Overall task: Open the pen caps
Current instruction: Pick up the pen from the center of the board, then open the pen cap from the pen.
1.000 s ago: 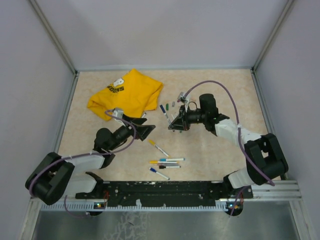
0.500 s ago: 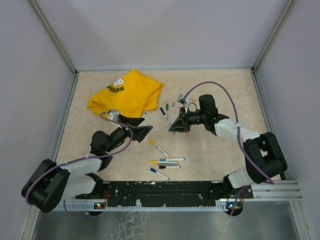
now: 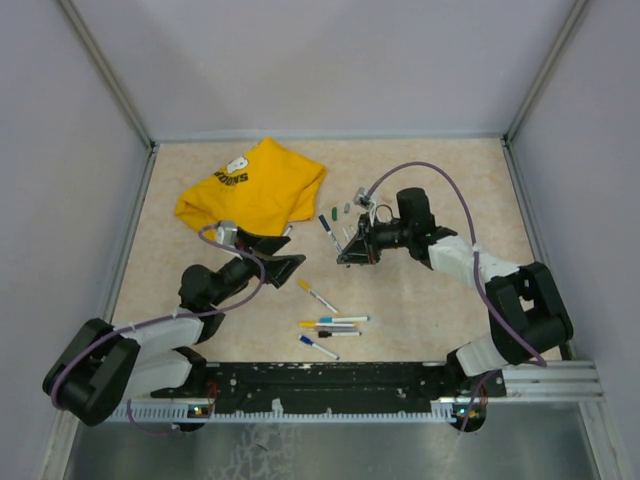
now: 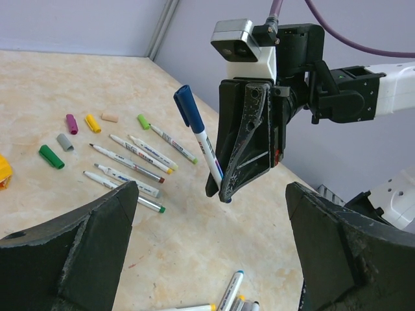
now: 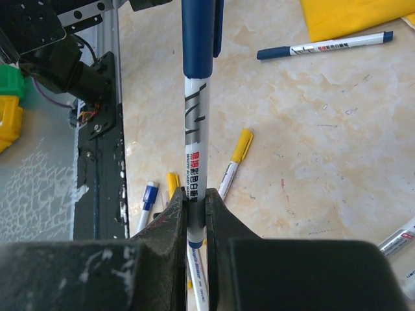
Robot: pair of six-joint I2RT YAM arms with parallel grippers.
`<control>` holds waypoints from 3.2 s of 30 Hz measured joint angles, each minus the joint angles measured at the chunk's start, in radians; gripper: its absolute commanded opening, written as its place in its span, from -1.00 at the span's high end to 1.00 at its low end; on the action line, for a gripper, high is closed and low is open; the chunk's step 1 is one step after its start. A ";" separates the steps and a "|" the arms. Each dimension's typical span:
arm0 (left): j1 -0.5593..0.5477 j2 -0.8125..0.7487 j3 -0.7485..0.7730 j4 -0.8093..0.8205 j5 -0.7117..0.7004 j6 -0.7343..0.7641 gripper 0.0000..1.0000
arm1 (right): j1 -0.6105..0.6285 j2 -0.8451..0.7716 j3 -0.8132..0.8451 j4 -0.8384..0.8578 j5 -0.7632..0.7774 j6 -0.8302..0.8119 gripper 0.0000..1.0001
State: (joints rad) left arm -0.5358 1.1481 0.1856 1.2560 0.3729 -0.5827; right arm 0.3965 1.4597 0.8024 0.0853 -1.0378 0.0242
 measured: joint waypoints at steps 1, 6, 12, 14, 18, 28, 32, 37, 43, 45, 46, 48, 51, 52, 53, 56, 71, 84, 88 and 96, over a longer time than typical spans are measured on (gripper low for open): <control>0.000 0.000 0.000 0.001 0.001 0.000 -0.99 | 0.000 0.000 0.000 -0.001 -0.001 0.000 1.00; 0.001 -0.006 0.000 0.002 0.006 0.001 -0.99 | 0.000 0.002 0.000 -0.001 -0.006 -0.002 1.00; 0.002 -0.006 0.000 0.002 0.016 0.001 -0.99 | 0.000 0.002 0.000 -0.003 -0.011 -0.005 1.00; 0.005 -0.006 0.000 0.002 0.021 0.000 -0.99 | 0.000 0.002 0.000 -0.004 -0.012 -0.006 1.00; 0.008 -0.004 0.000 0.004 0.030 0.000 -0.99 | 0.000 0.002 0.000 -0.004 -0.012 -0.006 1.00; 0.041 0.046 0.022 0.048 0.106 -0.030 -0.99 | 0.000 0.002 0.000 -0.004 -0.015 -0.006 1.00; 0.058 0.053 0.029 0.063 0.130 -0.046 -0.99 | 0.000 0.002 0.001 -0.005 -0.020 -0.006 1.00; 0.063 0.073 0.032 0.092 0.171 -0.078 -0.97 | 0.000 0.004 0.005 -0.005 -0.027 -0.006 1.00; 0.072 0.122 0.048 0.145 0.222 -0.121 -0.96 | 0.000 0.010 0.005 -0.005 -0.034 -0.006 1.00; 0.080 0.144 0.057 0.169 0.231 -0.140 -0.91 | 0.000 0.010 0.005 -0.005 -0.036 -0.006 1.00; 0.084 0.156 0.062 0.182 0.234 -0.153 -0.89 | 0.000 0.010 0.005 -0.005 -0.038 -0.006 1.00; 0.095 0.192 0.074 0.220 0.235 -0.191 -0.87 | 0.000 0.010 0.005 -0.005 -0.041 -0.006 1.00; 0.103 0.256 0.093 0.256 0.229 -0.258 -0.81 | 0.000 0.010 0.005 -0.005 -0.047 -0.006 1.00; 0.104 0.275 0.102 0.261 0.228 -0.278 -0.78 | 0.000 0.010 0.005 -0.005 -0.049 -0.006 1.00; 0.105 0.298 0.113 0.263 0.224 -0.297 -0.75 | 0.000 0.011 0.005 -0.004 -0.052 -0.006 1.00; 0.105 0.353 0.150 0.262 0.204 -0.348 -0.73 | 0.000 0.021 0.005 -0.004 -0.062 -0.006 1.00; -0.096 0.185 0.418 -0.471 -0.258 -0.234 -0.49 | 0.000 0.040 0.006 -0.010 -0.033 -0.006 1.00; -0.212 0.180 0.575 -0.858 -0.498 -0.206 -0.08 | 0.000 0.040 0.006 -0.026 -0.008 -0.013 1.00; -0.229 0.201 0.600 -0.919 -0.529 -0.211 0.07 | 0.000 0.040 0.006 -0.027 0.000 -0.017 1.00; -0.242 0.238 0.635 -0.959 -0.529 -0.216 0.74 | 0.000 0.040 0.006 -0.046 0.019 -0.033 1.00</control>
State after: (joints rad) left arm -0.7780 1.3857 0.8207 0.2966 -0.1562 -0.7990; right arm 0.3965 1.5002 0.8085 0.0391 -1.0187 -0.0090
